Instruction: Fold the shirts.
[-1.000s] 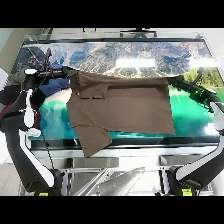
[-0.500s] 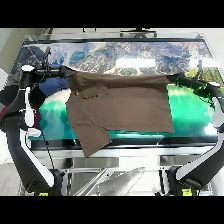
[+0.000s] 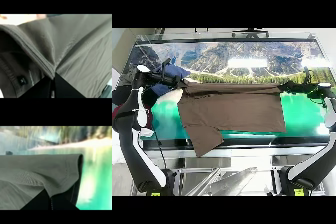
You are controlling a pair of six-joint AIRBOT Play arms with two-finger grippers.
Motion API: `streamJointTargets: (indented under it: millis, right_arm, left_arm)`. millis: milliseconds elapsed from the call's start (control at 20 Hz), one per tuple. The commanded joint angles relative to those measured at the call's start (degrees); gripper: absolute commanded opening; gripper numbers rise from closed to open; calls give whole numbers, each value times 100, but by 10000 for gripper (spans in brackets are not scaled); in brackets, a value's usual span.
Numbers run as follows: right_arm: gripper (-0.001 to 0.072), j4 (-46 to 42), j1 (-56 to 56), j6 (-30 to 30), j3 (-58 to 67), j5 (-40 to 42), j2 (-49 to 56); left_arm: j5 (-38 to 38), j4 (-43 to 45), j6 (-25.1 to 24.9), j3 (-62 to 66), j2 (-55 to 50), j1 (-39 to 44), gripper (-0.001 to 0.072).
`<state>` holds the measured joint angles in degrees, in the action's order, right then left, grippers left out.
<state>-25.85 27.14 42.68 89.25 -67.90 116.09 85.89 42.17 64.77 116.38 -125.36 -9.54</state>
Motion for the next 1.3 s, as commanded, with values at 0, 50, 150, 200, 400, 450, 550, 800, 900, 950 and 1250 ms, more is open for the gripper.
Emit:
streamJointTargets:
  millis: [0,50,150,200,400,450,550,800,900,950,1250]
  right_arm:
    - [18,-144,-28,26,7,13,57]
    - [18,-144,-42,24,7,13,59]
    - [18,-146,-46,26,7,9,59]
    - [26,-146,-46,28,7,-13,59]
    - [257,-170,24,203,9,-492,-13]
    - [357,-269,87,348,9,-579,-92]
    - [371,-688,262,776,9,-719,-321]
    - [370,-1937,632,1648,-17,-1718,-1005]
    - [362,-2323,686,1759,-302,-2159,-1322]
    - [363,-2500,713,1836,-612,-2184,-1534]
    - [364,-3198,846,1757,-3163,-1095,-2826]
  left_arm:
    - [31,393,197,-273,17,136,5]
    - [-35,457,197,-367,13,177,5]
    - [-179,640,227,-446,13,214,5]
    - [-219,632,260,-444,15,219,3]
    - [208,627,319,31,17,223,254]
    - [365,625,387,227,20,223,292]
    - [597,636,459,350,118,164,292]
    - [866,634,964,-990,1025,-227,291]
    - [855,634,868,-1969,1644,-361,196]
    - [732,634,748,-2597,2044,-411,164]
    - [-752,632,356,-6579,4634,-732,164]
